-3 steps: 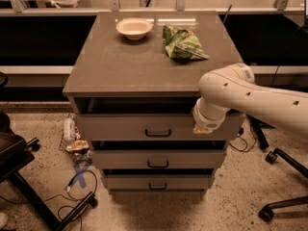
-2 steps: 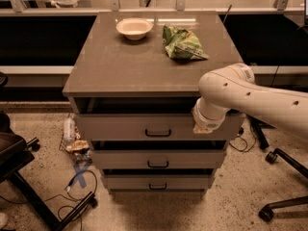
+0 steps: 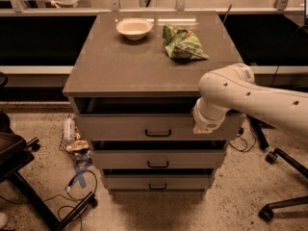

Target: Open top drawer

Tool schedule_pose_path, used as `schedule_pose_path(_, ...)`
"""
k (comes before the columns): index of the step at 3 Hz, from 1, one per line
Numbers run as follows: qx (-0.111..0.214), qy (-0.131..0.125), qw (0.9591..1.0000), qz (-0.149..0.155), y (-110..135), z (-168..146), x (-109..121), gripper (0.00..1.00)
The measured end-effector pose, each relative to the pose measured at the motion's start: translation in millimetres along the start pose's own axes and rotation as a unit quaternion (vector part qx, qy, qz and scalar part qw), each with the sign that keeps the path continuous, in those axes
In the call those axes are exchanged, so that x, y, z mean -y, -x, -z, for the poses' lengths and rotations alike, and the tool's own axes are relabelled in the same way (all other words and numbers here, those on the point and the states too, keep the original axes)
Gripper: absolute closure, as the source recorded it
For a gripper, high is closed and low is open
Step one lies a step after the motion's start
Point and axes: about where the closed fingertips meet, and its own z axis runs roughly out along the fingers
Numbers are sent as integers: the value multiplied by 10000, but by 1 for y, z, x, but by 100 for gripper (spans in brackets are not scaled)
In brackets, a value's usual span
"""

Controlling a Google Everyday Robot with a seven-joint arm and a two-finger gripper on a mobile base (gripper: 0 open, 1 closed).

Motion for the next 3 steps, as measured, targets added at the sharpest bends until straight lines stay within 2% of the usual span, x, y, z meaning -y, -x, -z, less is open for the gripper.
schedule_pose_path(3, 0, 1, 10000, 0, 0, 0, 0, 8)
